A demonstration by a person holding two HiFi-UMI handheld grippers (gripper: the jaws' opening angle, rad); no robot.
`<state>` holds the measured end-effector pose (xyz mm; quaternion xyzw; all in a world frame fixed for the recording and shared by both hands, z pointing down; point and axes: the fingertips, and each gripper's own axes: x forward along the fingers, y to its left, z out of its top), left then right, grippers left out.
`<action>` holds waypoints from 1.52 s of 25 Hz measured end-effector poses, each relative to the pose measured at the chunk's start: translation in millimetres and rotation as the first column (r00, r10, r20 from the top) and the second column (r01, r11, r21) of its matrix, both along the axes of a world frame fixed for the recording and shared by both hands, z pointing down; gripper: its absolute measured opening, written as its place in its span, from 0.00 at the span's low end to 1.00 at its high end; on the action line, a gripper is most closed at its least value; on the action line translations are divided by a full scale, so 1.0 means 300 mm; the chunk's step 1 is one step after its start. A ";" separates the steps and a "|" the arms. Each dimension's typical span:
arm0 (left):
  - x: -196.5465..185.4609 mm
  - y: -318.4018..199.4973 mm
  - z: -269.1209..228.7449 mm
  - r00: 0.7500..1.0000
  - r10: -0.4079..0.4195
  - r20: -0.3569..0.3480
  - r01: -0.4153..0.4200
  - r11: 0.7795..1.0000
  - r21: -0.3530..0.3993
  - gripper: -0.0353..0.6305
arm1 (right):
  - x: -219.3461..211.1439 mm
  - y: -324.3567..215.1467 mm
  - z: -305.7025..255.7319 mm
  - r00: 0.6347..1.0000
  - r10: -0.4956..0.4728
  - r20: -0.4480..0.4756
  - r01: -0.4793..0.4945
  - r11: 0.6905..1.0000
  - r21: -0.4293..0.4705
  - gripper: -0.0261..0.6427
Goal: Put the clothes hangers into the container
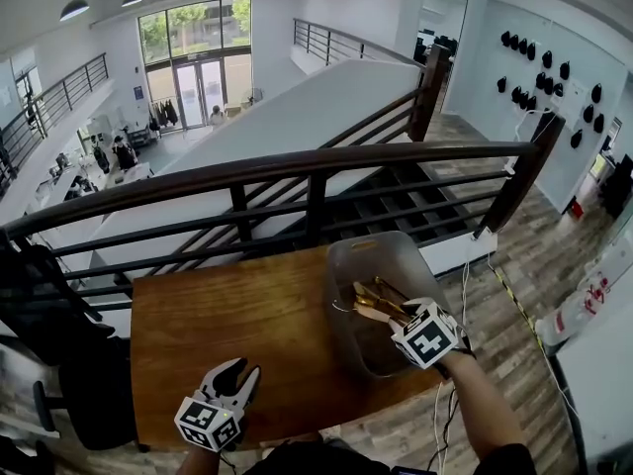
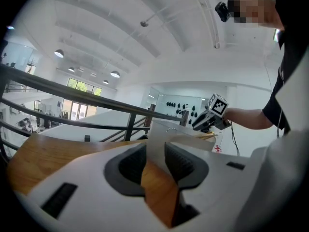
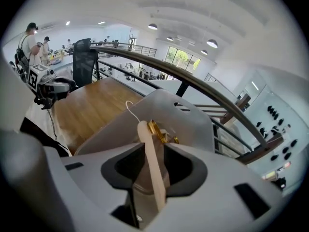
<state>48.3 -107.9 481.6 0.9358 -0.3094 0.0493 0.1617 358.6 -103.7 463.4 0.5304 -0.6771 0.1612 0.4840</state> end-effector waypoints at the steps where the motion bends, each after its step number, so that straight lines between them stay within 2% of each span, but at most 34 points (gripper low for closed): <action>1: 0.003 -0.005 -0.011 1.000 -0.002 0.000 0.002 1.000 0.007 0.24 | -0.009 -0.004 -0.017 1.000 -0.001 -0.005 0.001 1.000 0.028 0.22; 7: 0.011 -0.033 -0.105 1.000 -0.008 -0.006 0.008 0.998 0.055 0.24 | -0.112 -0.030 -0.139 0.999 -0.032 -0.024 0.036 0.979 0.200 0.14; 11: -0.006 -0.042 -0.159 1.000 -0.029 -0.009 0.030 0.996 0.080 0.24 | -0.198 -0.030 -0.194 0.999 -0.043 0.027 0.033 0.953 0.301 0.08; 14: -0.030 -0.049 -0.199 0.998 -0.055 -0.022 0.057 0.993 0.099 0.24 | -0.282 -0.025 -0.248 0.992 -0.077 0.099 0.033 0.921 0.389 0.04; 18: -0.076 -0.060 -0.234 0.994 -0.098 -0.048 0.103 0.987 0.119 0.24 | -0.406 -0.024 -0.300 0.969 -0.166 0.184 0.053 0.864 0.501 0.03; 22: -0.129 -0.053 -0.252 0.986 -0.152 -0.064 0.159 0.979 0.130 0.24 | -0.506 -0.011 -0.322 0.920 -0.240 0.310 0.025 0.825 0.565 0.03; 28: -0.261 -0.014 -0.290 0.957 -0.277 -0.087 0.289 0.941 0.175 0.22 | -0.586 0.082 -0.356 0.773 -0.316 0.550 -0.101 0.795 0.598 0.03; 29: -0.284 -0.005 -0.291 0.951 -0.295 -0.092 0.307 0.935 0.175 0.22 | -0.595 0.095 -0.354 0.761 -0.327 0.560 -0.108 0.788 0.606 0.03; 32: -0.337 0.027 -0.293 0.937 -0.330 -0.118 0.345 0.926 0.154 0.21 | -0.608 0.132 -0.348 0.774 -0.359 0.521 -0.089 0.753 0.652 0.03; 34: -0.355 0.042 -0.299 0.932 -0.341 -0.118 0.357 0.919 0.165 0.21 | -0.596 0.147 -0.353 0.766 -0.373 0.524 -0.101 0.734 0.671 0.03; 38: -0.393 0.056 -0.290 0.920 -0.377 -0.109 0.390 0.907 0.160 0.20 | -0.591 0.141 -0.331 0.721 -0.377 0.581 -0.152 0.733 0.663 0.03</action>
